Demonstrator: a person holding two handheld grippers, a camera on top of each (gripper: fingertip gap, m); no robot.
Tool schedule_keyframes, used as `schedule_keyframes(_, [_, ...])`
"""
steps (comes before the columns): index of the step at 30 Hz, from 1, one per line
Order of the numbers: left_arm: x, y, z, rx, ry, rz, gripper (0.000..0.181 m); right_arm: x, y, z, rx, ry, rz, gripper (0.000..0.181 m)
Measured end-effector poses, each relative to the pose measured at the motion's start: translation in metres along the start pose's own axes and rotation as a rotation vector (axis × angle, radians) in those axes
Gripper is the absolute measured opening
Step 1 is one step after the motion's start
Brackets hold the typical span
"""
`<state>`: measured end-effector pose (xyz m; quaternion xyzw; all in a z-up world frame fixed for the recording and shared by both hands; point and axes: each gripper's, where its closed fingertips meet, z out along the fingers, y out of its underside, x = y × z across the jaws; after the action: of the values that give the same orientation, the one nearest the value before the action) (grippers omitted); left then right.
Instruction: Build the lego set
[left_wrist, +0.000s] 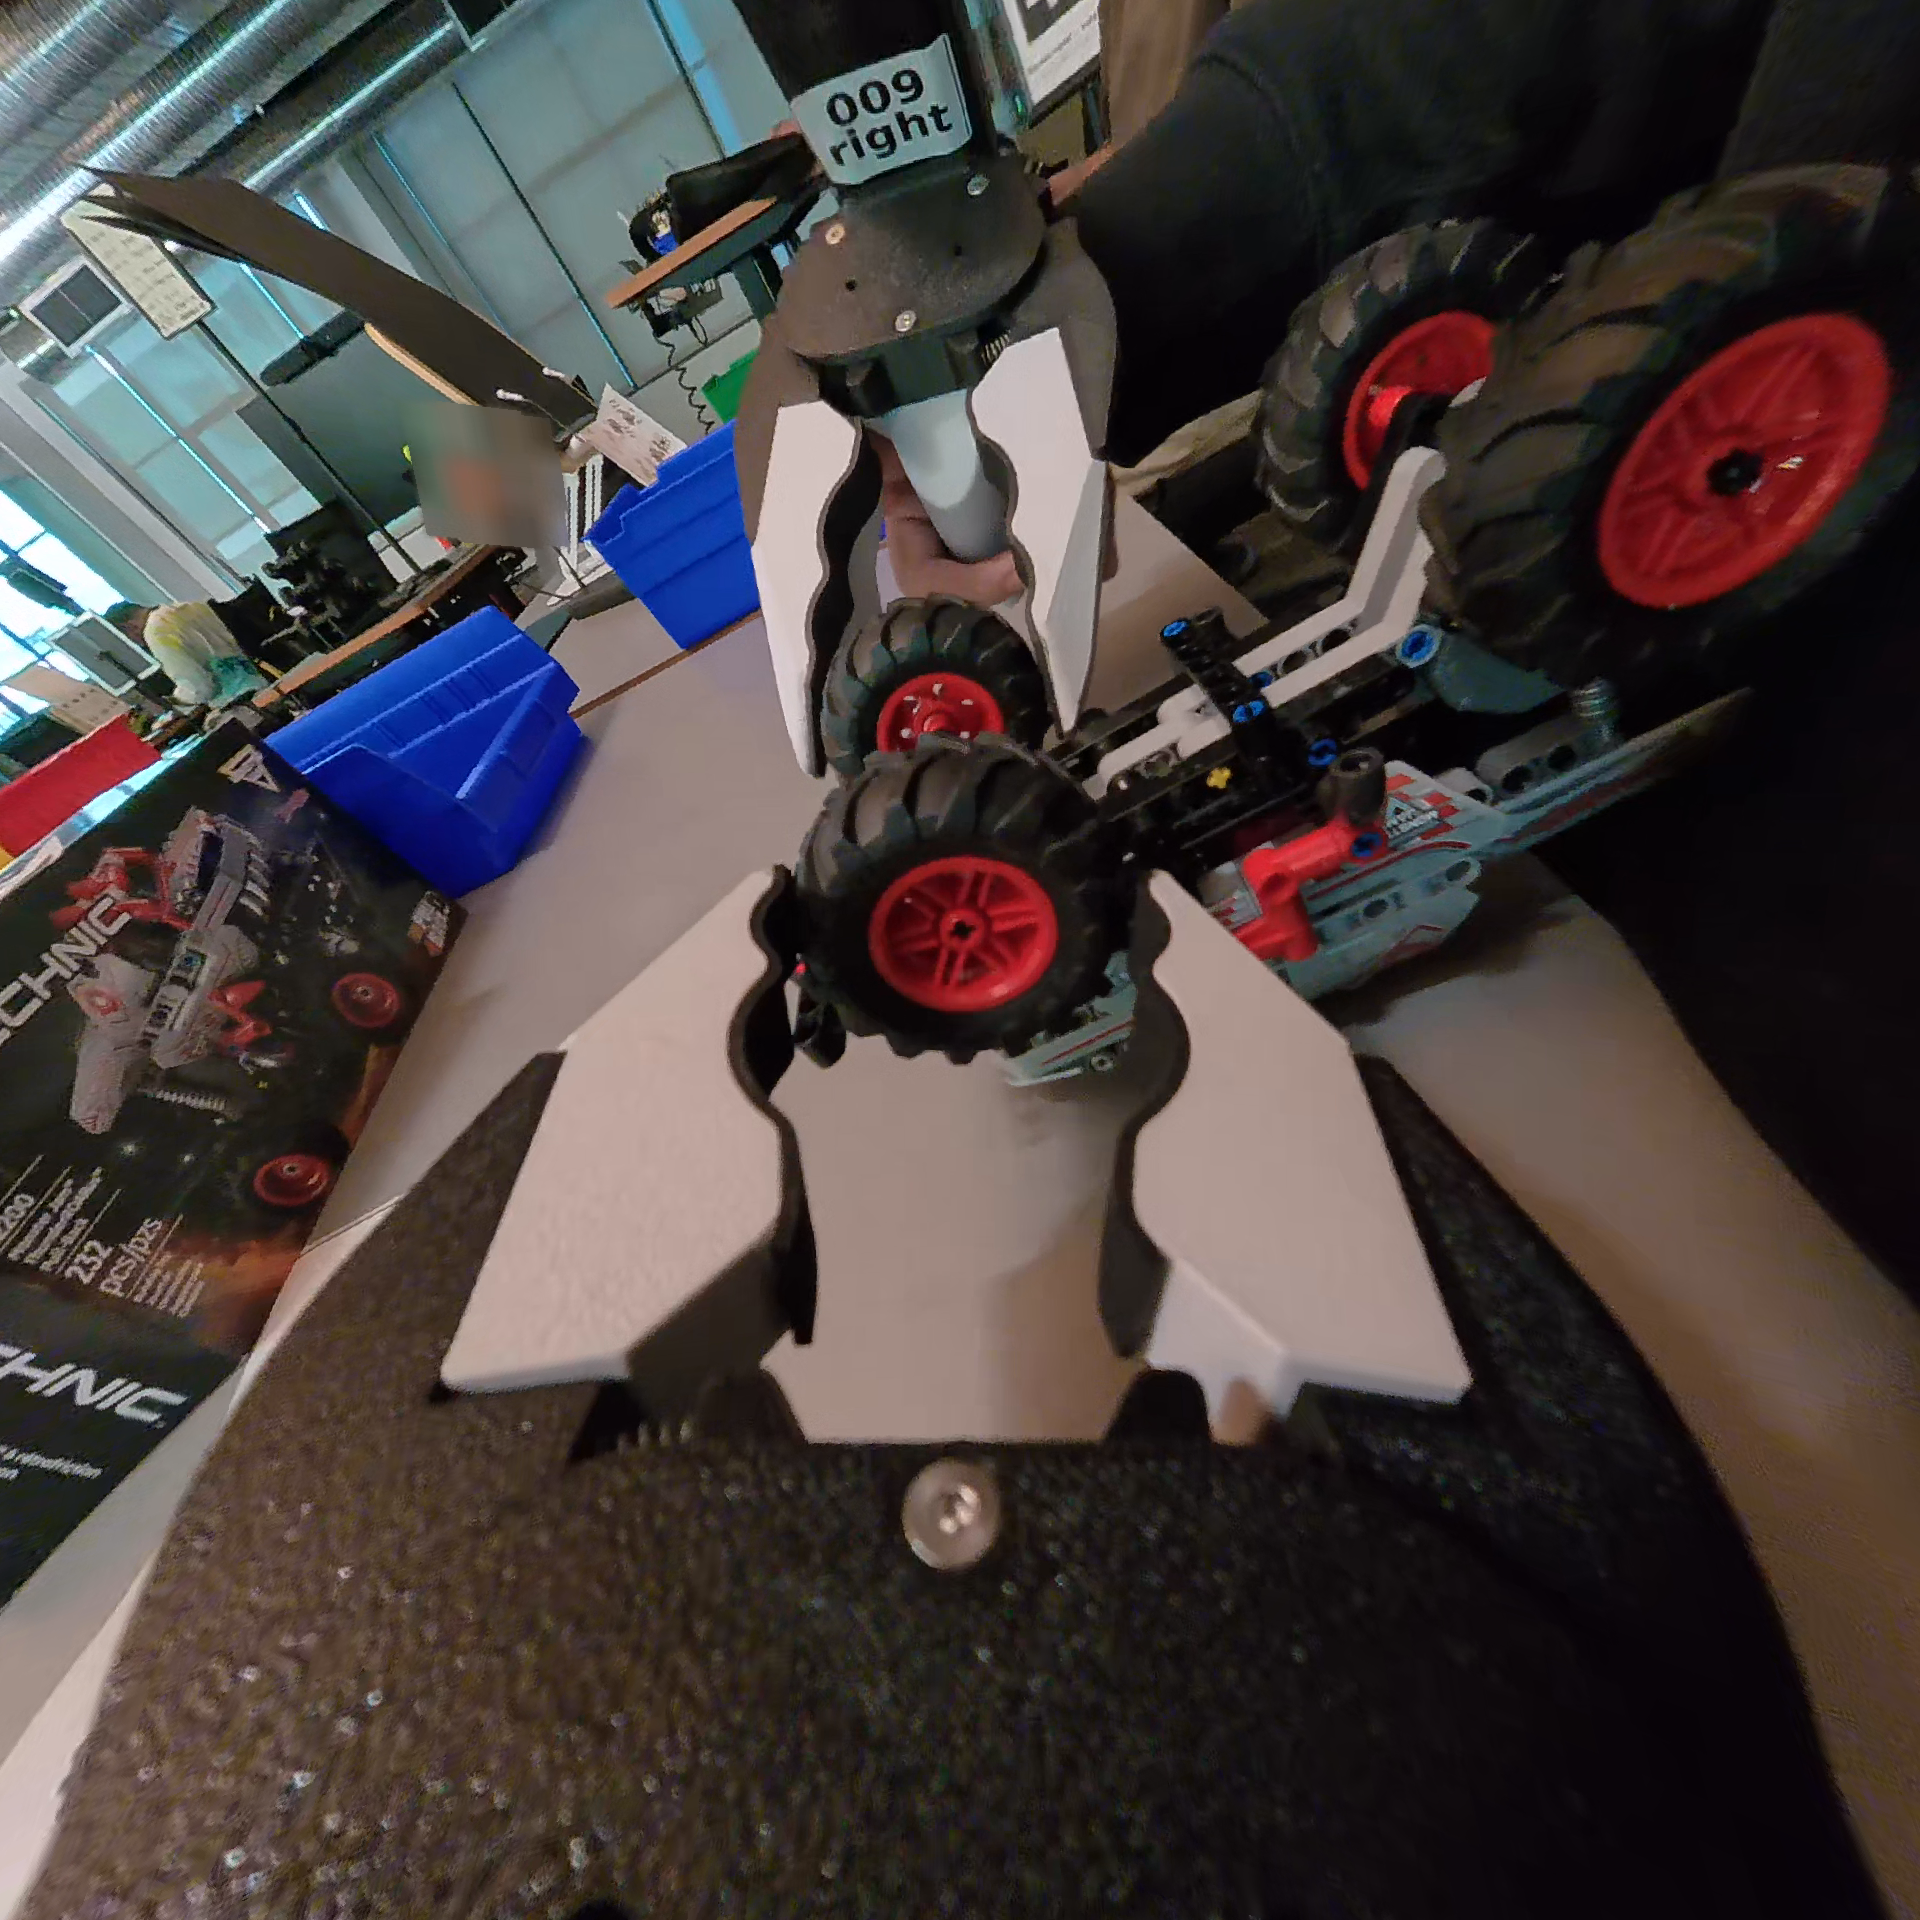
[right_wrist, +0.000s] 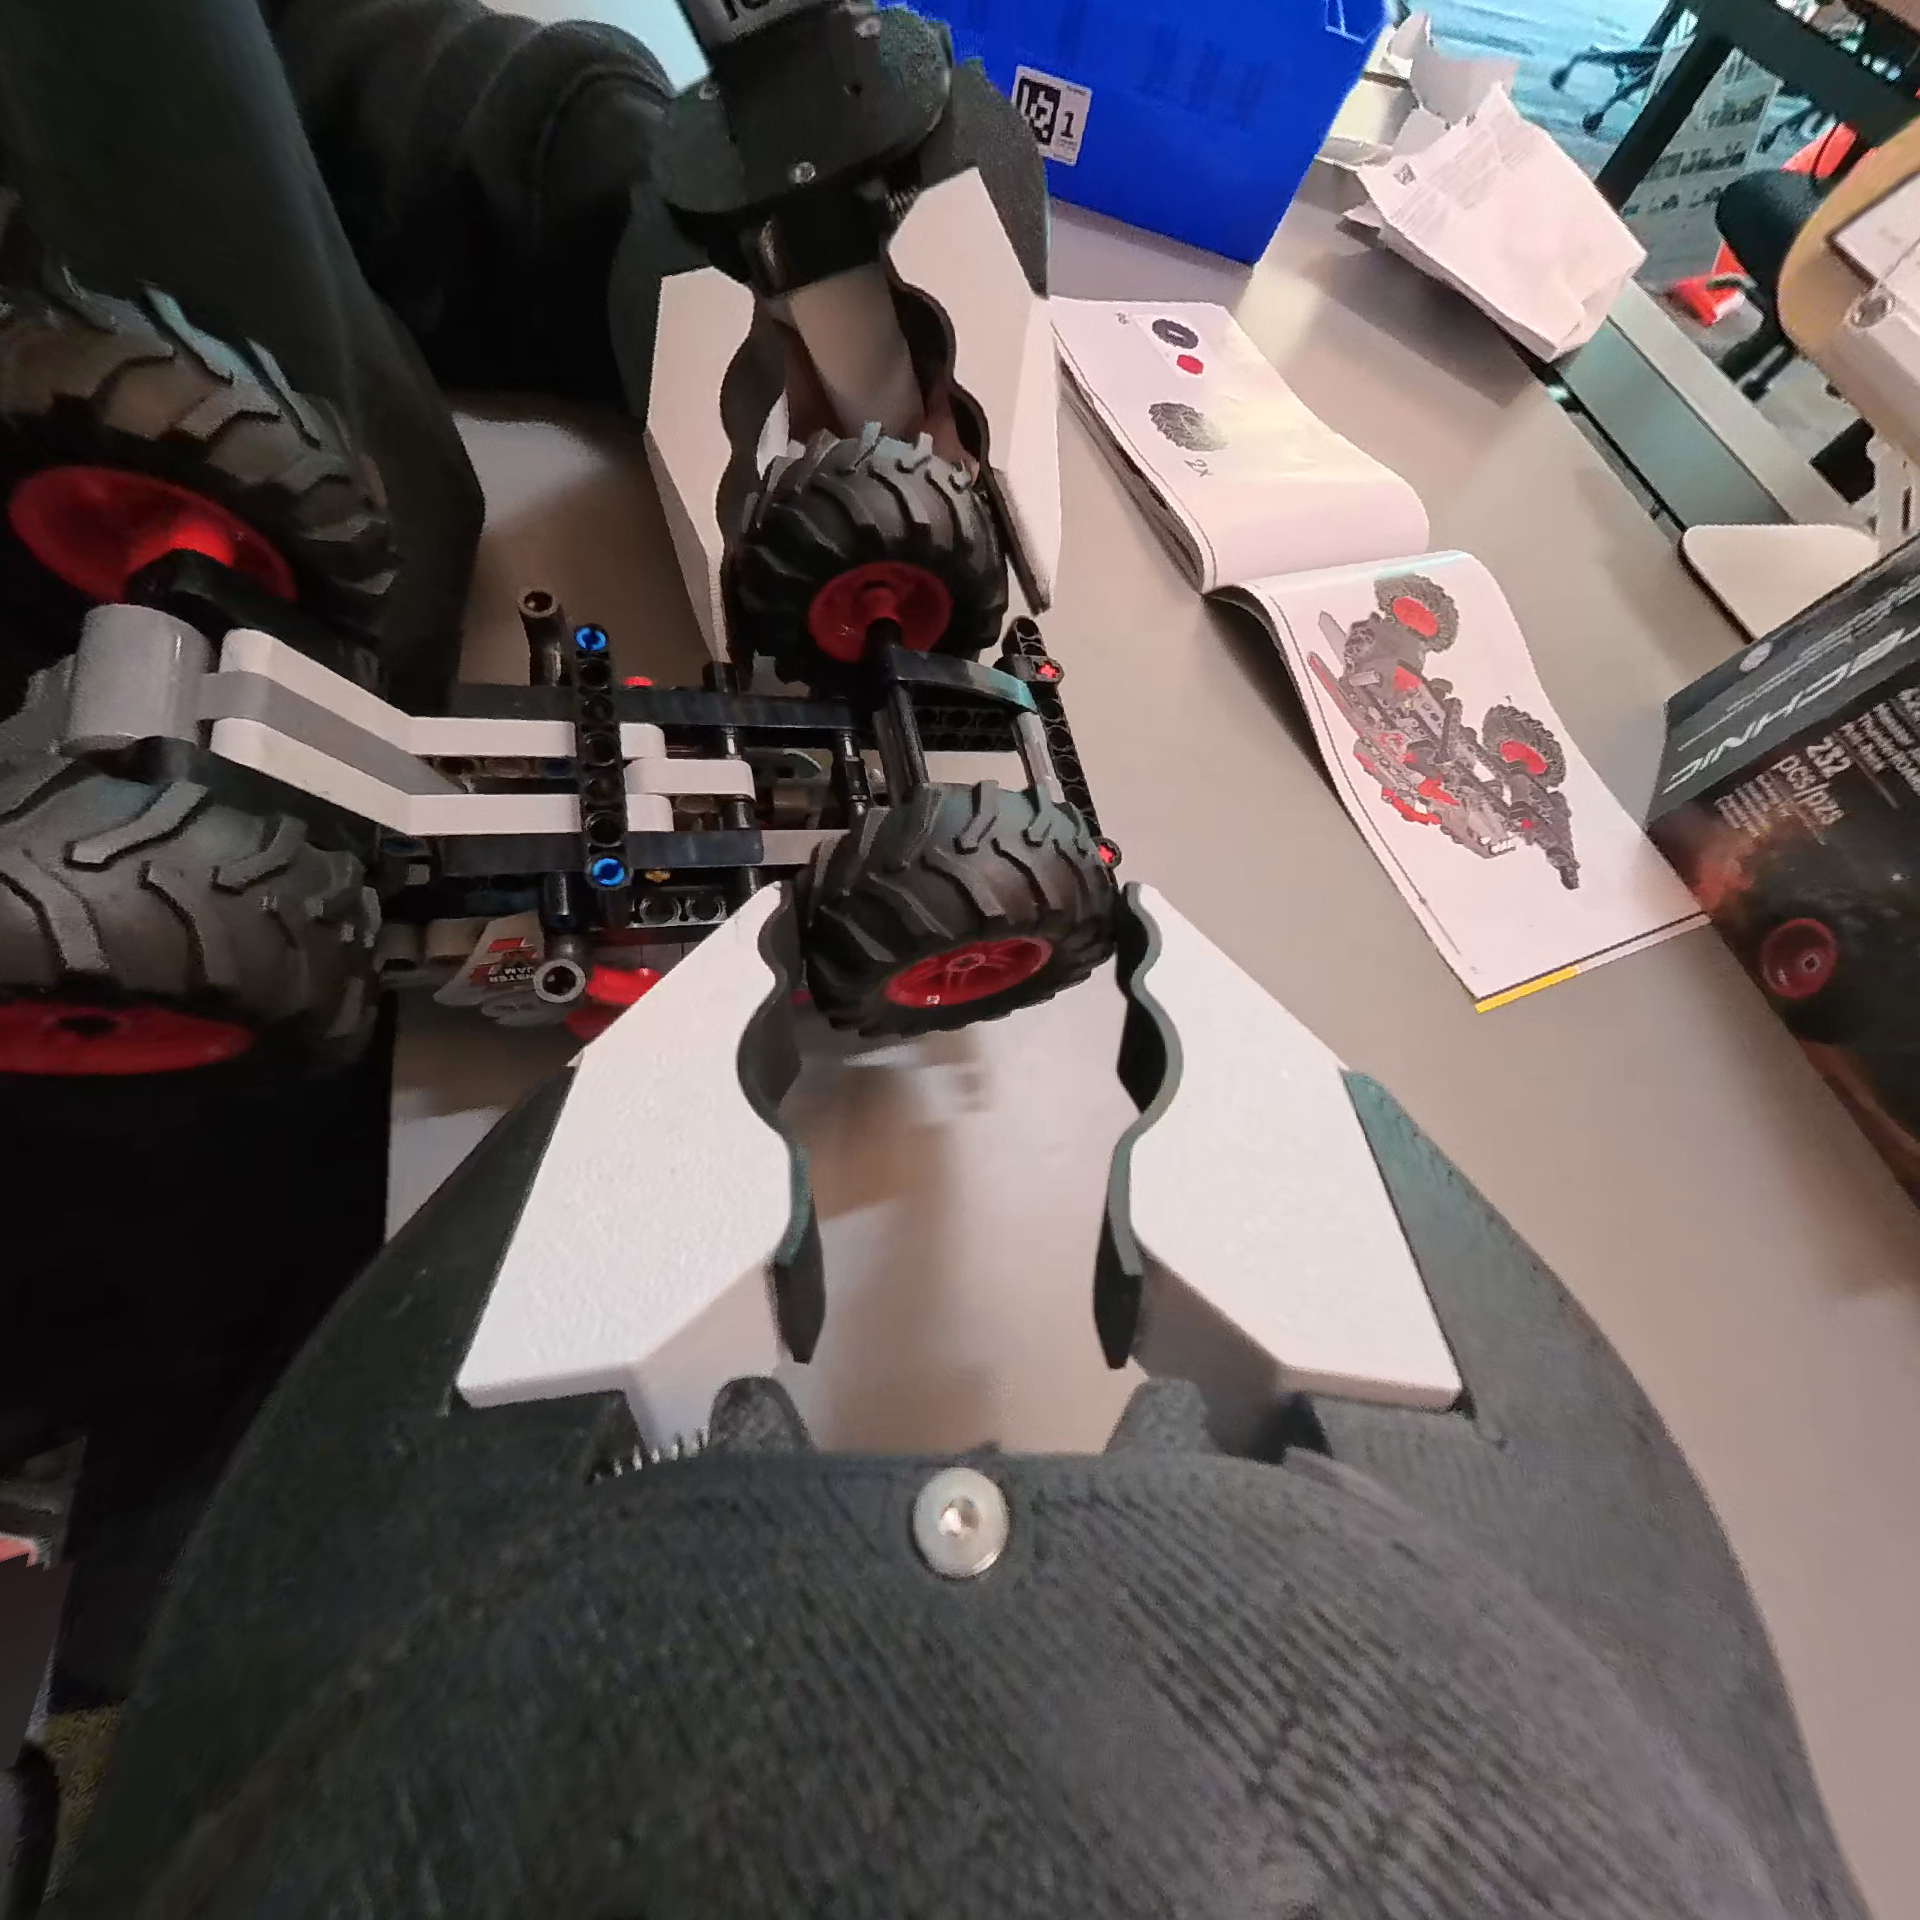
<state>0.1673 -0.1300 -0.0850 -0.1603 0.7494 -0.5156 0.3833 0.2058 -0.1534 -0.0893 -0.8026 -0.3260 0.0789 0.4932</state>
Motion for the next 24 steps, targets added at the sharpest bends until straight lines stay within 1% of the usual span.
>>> schedule_keyframes(5, [0.003, -0.006, -0.01, 0.045, 0.041, -0.046, 0.058, -0.001, 0.0, -0.001, -0.037, 0.013, -0.045, 0.06])
schedule_keyframes(8, [0.001, -0.003, -0.012, 0.02, 0.024, -0.02, 0.055, 0.0, 0.001, -0.005, -0.037, 0.03, -0.064, 0.06])
schedule_keyframes(13, [-0.001, 0.0, -0.008, -0.026, -0.005, 0.041, 0.055, 0.002, 0.003, -0.008, -0.043, 0.016, -0.068, 0.064])
schedule_keyframes(15, [-0.001, 0.001, -0.007, -0.037, -0.016, 0.052, 0.054, 0.001, 0.005, -0.009, -0.067, -0.006, -0.063, 0.06])
schedule_keyframes(18, [-0.002, 0.0, -0.006, -0.037, -0.026, 0.06, 0.053, 0.0, 0.006, -0.01, -0.113, -0.031, -0.088, 0.06])
schedule_keyframes(20, [-0.002, 0.0, -0.005, -0.038, -0.031, 0.063, 0.053, -0.002, 0.009, -0.013, -0.165, -0.061, -0.143, 0.059])
schedule_keyframes(21, [-0.002, 0.001, -0.005, -0.039, -0.032, 0.065, 0.053, 0.001, 0.01, -0.018, -0.189, -0.058, -0.176, 0.062])
schedule_keyframes(23, [-0.003, 0.001, -0.005, -0.038, -0.032, 0.063, 0.053, 0.009, 0.007, -0.028, -0.189, -0.038, -0.154, 0.072])
schedule_keyframes(24, [-0.002, 0.001, -0.005, -0.036, -0.031, 0.063, 0.053, 0.009, 0.007, -0.031, -0.19, -0.05, -0.136, 0.07])
